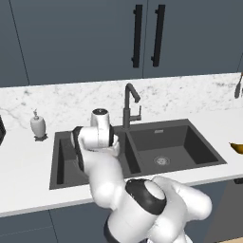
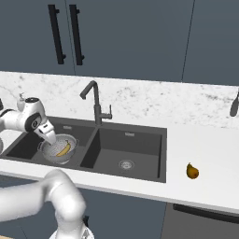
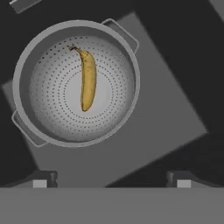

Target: Put the colander in the sink, put the banana, pear in the colander, and turn on the sink faucet and pour water over the colander.

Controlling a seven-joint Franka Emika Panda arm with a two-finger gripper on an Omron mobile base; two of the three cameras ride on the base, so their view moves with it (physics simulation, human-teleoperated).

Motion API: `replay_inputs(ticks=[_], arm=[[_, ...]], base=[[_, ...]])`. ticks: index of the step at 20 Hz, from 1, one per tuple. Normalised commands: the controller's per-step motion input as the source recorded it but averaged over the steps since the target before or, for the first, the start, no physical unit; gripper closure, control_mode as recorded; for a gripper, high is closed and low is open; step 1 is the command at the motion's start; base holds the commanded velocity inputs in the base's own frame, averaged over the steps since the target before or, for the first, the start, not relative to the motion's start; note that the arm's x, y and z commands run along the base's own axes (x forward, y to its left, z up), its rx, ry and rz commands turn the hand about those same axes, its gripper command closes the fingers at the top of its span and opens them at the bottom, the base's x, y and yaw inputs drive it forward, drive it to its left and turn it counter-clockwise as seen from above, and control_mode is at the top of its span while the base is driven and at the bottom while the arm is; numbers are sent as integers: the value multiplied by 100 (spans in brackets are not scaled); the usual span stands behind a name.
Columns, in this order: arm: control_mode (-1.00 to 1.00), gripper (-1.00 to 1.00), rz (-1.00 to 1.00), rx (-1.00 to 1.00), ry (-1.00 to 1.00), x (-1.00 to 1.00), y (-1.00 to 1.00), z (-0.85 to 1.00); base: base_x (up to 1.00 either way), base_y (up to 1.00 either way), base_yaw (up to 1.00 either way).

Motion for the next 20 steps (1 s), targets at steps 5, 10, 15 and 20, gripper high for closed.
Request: replay_inputs(ticks=[5,10,15,20], arm=[[-100,-100,23,-17,1,-65,-50,42],[-100,-100,30,-9,-7,-57,-76,26],[-100,-100,27,0,-16,-59,-94,18],[-100,-100,22,-1,-9,-46,-89,21]], base=[[0,0,0],[0,0,0],[0,0,0],[0,0,0]])
